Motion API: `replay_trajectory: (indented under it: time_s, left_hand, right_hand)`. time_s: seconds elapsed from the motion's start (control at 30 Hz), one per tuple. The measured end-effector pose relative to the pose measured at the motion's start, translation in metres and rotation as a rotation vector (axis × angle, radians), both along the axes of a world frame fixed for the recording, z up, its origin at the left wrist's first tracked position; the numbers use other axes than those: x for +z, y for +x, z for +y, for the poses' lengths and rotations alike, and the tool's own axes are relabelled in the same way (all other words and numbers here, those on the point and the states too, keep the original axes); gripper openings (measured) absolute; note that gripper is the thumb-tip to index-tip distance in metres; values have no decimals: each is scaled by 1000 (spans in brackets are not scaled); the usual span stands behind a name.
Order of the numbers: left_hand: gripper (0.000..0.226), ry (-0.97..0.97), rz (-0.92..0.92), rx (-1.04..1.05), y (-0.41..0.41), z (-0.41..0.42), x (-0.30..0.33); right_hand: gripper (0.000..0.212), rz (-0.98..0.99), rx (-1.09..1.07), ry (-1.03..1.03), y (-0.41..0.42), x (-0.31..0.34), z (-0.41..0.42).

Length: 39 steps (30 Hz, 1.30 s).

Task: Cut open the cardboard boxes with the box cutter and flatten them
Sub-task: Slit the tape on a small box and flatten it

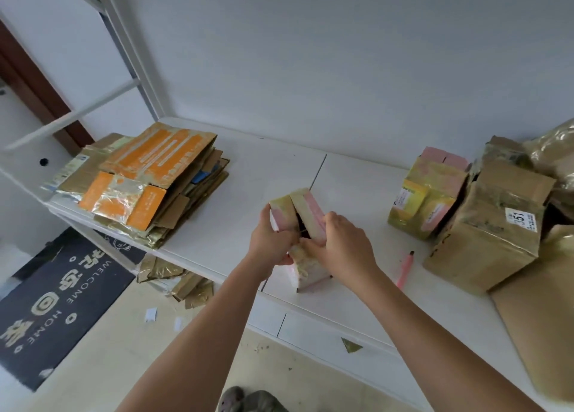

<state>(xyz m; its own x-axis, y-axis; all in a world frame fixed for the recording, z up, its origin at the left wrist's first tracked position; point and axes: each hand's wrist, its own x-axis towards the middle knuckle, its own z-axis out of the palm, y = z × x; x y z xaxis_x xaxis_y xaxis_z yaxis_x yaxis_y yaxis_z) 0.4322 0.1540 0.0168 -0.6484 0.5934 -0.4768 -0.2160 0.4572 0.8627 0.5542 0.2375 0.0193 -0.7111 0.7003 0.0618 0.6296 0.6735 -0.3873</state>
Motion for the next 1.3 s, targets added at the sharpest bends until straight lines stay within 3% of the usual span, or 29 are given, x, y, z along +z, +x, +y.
replay_trajectory:
  time_s: [0.23,0.43,0.53,0.6,0.63,0.67,0.73,0.83,0.97,1.17,1.3]
  left_hand:
    - [88,-19,8,3,1,1,1]
    - [89,-22,-21,-16,-3,1,0]
    - [91,24,-126,-10,-9,-4,-3]
    - [93,47,-150,-13,-10,-5,-4]
    - [96,44,-137,-20,-9,-3,-4]
    - [99,36,-111,-32,-7,-1,-5]
    - [99,23,-60,-74,-4,4,-5]
    - [76,28,-26,-126,-4,6,-3]
    - [69,-17,5,-141,-5,11,2]
    - [73,-236,323,-141,7,32,8]
    - [68,-175,221,-149,0,30,9]
  right_hand:
    - [27,78,26,-181,0,11,19]
    - [42,155,88,-359,6,21,41]
    - [43,318,-3,-669,21,11,54]
    - [32,430,-60,-934,32,-2,53]
    - [25,484,-94,-963,35,-8,51]
    - [20,528,-121,-906,37,-14,49]
    - [26,544,-145,-571,38,-21,47]
    - [24,479,-36,-288,37,-26,42]
    - [50,357,-1,-410,37,-31,32]
    - [52,309,-29,-428,33,-27,33]
    - [56,250,-35,-429,32,-25,35]
